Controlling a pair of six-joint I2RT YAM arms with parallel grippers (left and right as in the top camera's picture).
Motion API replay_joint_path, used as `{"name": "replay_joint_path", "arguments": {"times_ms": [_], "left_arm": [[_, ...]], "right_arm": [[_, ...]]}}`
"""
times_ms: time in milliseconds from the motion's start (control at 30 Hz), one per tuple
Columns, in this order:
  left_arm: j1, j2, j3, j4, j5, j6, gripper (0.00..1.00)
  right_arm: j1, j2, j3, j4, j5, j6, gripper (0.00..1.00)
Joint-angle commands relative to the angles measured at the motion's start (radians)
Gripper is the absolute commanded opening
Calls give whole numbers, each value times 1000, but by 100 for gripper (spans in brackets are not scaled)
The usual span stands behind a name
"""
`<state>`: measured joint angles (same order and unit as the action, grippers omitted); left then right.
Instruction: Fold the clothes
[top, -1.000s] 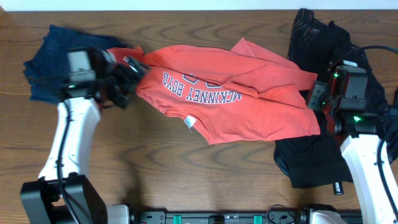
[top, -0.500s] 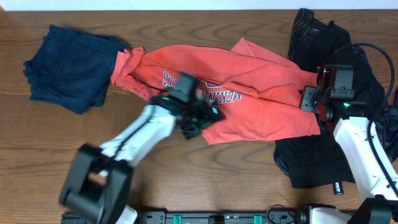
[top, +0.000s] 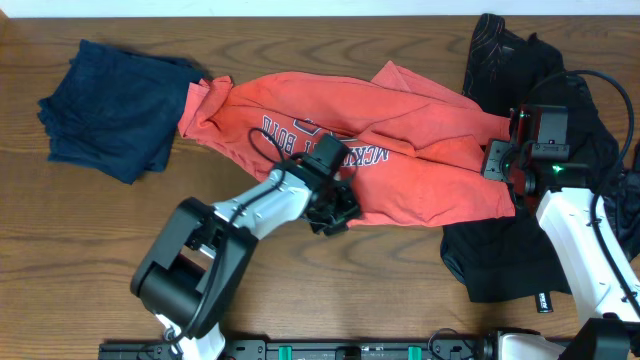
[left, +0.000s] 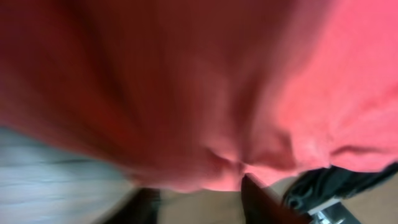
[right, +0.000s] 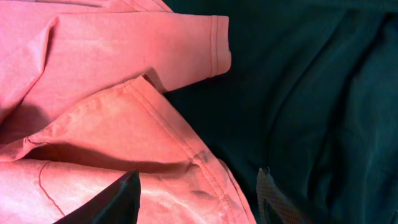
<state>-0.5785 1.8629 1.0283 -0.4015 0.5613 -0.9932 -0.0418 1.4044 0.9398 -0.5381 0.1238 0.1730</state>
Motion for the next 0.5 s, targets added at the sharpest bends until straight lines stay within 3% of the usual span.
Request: {"name": "replay_joint_path", "arguments": {"times_ms": [0,267,467], "left_arm": [[73,8,-10,-34,-8,61,6],[237,-85,-10,-177,14,210,6],[475,-301,-10,-385,-36,357,6]], "right_arm": [[-7,-6,14,-1,0,-2,58],[-8,-6,14,0,0,-2,59],[-12,-6,14,-1,1,-2,59]]}}
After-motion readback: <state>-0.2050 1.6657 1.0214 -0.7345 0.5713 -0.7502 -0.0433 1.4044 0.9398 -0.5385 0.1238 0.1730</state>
